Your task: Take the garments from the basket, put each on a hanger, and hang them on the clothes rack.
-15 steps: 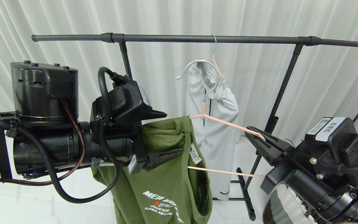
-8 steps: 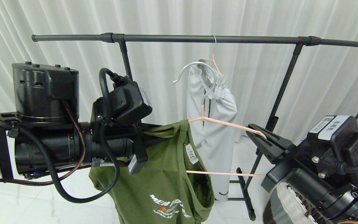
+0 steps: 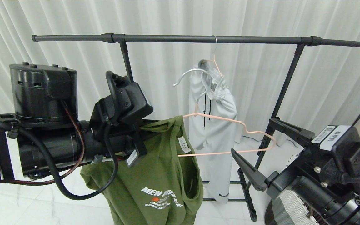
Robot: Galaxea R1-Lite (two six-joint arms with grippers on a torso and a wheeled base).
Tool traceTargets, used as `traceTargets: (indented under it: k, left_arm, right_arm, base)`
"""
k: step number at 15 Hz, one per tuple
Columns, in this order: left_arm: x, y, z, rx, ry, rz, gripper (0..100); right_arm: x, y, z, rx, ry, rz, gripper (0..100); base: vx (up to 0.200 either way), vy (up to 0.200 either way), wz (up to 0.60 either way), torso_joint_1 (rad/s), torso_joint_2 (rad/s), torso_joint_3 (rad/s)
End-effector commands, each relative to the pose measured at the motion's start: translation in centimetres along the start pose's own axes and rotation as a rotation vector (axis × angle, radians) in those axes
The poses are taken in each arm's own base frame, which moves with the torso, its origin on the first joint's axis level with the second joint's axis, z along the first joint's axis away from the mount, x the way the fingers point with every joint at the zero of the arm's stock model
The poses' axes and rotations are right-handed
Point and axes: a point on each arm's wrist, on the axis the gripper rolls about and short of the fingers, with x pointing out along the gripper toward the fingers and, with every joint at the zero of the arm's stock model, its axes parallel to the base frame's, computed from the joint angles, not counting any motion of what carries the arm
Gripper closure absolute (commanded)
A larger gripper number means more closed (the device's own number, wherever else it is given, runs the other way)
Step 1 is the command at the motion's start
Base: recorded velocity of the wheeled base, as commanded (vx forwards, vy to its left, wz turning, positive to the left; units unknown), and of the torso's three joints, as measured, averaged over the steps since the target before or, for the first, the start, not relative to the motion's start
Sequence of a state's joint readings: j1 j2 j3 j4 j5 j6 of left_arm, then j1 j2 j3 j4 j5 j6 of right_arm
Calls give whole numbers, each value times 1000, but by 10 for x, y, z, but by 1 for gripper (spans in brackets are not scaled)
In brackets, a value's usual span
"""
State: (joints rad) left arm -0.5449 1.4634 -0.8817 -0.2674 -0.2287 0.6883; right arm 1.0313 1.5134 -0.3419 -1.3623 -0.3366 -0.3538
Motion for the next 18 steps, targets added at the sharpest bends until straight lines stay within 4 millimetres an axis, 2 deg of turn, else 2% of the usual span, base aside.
traceTargets:
  k: [1, 4, 6, 8, 11, 15, 18]
  left_arm:
    - [2, 0, -6, -9, 52, 45, 100]
    - [3, 1, -8, -32, 124, 123, 100]
    - [2, 1, -6, -75, 118, 137, 100]
    - [-2, 3, -2, -105, 104, 161, 100]
    - [-5, -1, 14, -156, 40, 147, 100]
    - [-5, -2, 22, -157, 12, 140, 100]
    - [-6, -4, 25, -153, -1, 131, 100]
  right_arm:
    - [-1, -1, 1, 0, -3, 1, 0]
    - [2, 2, -3, 22, 11, 9, 0]
    - [2, 11, -8, 109, 40, 44, 0]
    - [5, 27, -23, 224, 138, 97, 0]
    - [27, 48, -49, 346, 243, 101, 0]
    - [51, 53, -72, 383, 300, 56, 0]
    - [60, 46, -85, 377, 326, 13, 0]
  base:
    - [0, 0, 0, 0, 0, 0]
    - [0, 0, 0, 0, 0, 0]
    - [0, 0, 0, 0, 0, 0]
    - [0, 0, 0, 0, 0, 0]
    - [0, 0, 0, 0, 0, 0]
    - [0, 0, 0, 0, 0, 0]
    - [0, 0, 0, 0, 0, 0]
